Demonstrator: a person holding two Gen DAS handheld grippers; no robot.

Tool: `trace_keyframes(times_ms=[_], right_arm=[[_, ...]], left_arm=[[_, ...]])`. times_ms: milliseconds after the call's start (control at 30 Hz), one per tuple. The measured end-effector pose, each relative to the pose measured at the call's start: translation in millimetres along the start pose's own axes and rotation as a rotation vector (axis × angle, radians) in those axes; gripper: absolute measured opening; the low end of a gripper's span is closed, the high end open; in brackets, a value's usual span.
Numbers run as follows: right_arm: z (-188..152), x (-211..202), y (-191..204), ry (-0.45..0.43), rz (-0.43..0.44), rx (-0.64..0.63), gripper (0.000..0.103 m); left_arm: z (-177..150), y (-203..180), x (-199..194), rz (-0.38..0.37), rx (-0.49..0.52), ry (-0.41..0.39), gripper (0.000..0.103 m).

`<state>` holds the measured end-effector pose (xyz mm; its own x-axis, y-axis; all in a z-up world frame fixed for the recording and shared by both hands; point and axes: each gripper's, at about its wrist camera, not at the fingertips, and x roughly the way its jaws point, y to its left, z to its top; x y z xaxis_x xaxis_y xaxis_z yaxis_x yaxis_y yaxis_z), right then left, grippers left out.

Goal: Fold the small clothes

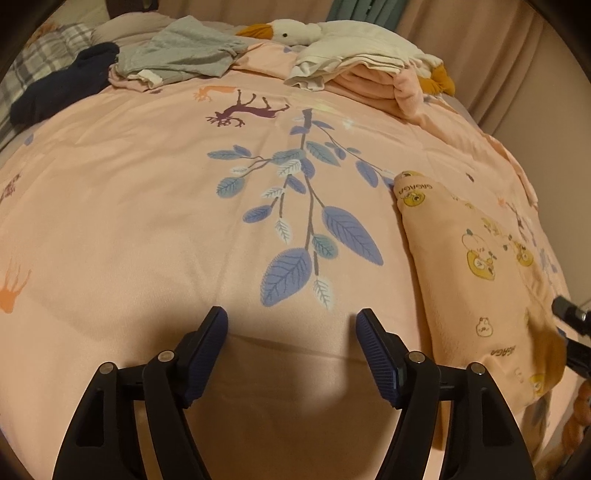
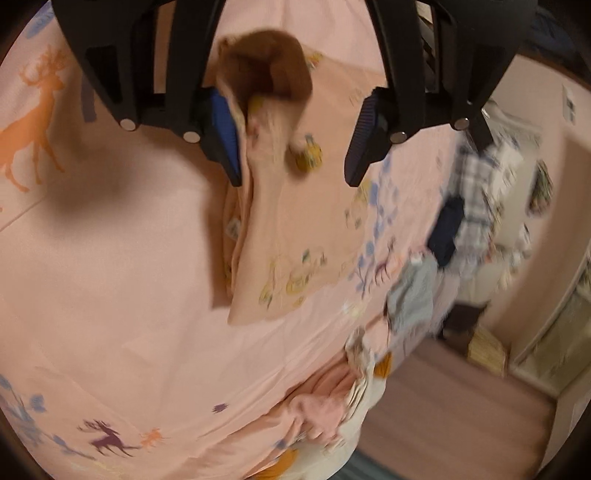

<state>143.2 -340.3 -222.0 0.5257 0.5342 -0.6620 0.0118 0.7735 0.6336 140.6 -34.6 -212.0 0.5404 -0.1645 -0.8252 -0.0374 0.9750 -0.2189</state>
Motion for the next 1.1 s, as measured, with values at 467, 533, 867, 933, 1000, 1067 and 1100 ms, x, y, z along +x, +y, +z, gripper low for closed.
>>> trace_keyframes(times_ms=[467, 533, 867, 933, 1000, 1067, 1100], right_arm=[[-29, -9, -32, 0.044, -0.095, -0.051, 0.016], [-28, -9, -35, 0.046, -0.103, -0.038, 0.017], [-30, -37, 32, -0.121, -0.072, -0.177, 0.021], [-36, -30, 58, -0.145, -0.007, -0.249, 0.021], [-40, -10, 75, -0.094, 0.089, -0.286, 0.020], [-45, 19, 89, 0.005, 0.113, -0.314, 0.019], [-50, 38, 94, 0.054, 0.104, -0.332, 0.020]], left_arm=[[-6, -9, 4, 0.025, 0.092, -0.017, 0.080], [-7, -11, 5, 0.030, 0.100, -0.020, 0.081], [-8, -11, 6, 0.025, 0.105, -0.026, 0.083], [-8, -11, 6, 0.026, 0.106, -0.029, 0.084], [-8, -10, 6, 0.025, 0.107, -0.028, 0.084], [-8, -10, 5, 0.016, 0.102, -0.029, 0.084], [-8, -8, 5, 0.007, 0.098, -0.030, 0.084]])
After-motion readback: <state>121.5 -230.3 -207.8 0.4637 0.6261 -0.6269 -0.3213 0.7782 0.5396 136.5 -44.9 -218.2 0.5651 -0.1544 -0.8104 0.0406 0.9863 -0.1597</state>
